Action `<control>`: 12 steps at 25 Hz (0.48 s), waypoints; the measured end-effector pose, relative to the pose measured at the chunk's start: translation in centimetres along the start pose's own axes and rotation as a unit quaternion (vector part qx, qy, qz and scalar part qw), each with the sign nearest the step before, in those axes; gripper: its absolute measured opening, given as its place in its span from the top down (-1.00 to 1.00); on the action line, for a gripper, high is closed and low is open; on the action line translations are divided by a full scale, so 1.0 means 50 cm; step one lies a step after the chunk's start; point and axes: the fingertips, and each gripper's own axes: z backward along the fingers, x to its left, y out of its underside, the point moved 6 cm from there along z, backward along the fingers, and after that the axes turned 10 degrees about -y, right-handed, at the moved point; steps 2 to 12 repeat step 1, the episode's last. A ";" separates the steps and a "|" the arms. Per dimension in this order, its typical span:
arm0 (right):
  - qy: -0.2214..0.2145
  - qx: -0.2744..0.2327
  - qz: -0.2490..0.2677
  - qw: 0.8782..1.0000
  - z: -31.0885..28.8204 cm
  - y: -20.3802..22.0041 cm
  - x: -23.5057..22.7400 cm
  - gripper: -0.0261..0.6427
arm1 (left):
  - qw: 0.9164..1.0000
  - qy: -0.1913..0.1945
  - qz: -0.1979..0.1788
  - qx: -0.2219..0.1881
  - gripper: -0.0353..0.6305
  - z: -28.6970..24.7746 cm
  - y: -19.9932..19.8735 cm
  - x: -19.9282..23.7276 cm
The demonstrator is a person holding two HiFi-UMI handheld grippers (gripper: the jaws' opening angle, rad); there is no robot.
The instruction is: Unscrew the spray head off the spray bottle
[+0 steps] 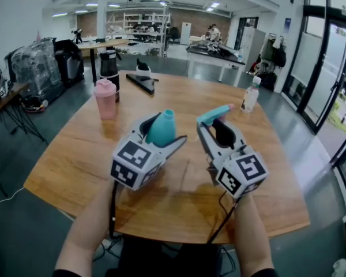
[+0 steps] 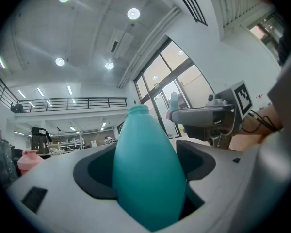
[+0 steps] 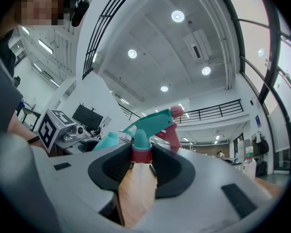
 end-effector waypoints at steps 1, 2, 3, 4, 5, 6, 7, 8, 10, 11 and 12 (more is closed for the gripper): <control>0.000 0.000 0.000 1.000 0.000 0.000 0.000 0.50 | 1.000 0.000 0.000 0.000 -0.28 0.000 0.000 0.001; 0.000 0.000 0.000 1.000 0.000 0.000 0.000 0.50 | 1.000 0.000 0.000 0.000 -0.28 0.000 0.000 0.001; 0.000 0.000 0.000 1.000 0.000 0.000 0.000 0.50 | 1.000 0.000 0.000 0.000 -0.28 0.000 0.000 0.001; 0.000 0.000 0.000 1.000 0.000 0.000 0.000 0.50 | 1.000 0.000 0.000 0.000 -0.28 0.000 0.000 0.001; 0.000 0.000 0.000 1.000 0.000 0.000 0.000 0.50 | 1.000 0.000 0.000 0.000 -0.28 0.000 0.000 0.001; 0.000 0.000 0.000 1.000 0.000 0.000 0.000 0.50 | 1.000 0.000 0.000 0.000 -0.28 0.000 0.000 0.001; 0.000 0.000 0.000 1.000 0.000 0.000 0.000 0.50 | 1.000 0.000 0.000 0.000 -0.28 0.000 0.000 0.001; 0.000 0.000 0.000 1.000 0.000 0.000 0.000 0.50 | 1.000 0.000 0.000 0.000 -0.28 0.000 0.000 0.001; 0.000 0.000 0.000 1.000 0.000 0.000 0.000 0.50 | 1.000 0.000 0.000 0.000 -0.28 0.000 0.000 0.001; 0.000 0.000 0.000 1.000 0.000 0.000 0.000 0.50 | 1.000 0.000 0.000 0.000 -0.28 0.000 0.000 0.001; 0.000 0.000 0.000 1.000 0.000 0.000 0.000 0.50 | 1.000 0.000 0.000 0.000 -0.28 0.000 0.000 0.001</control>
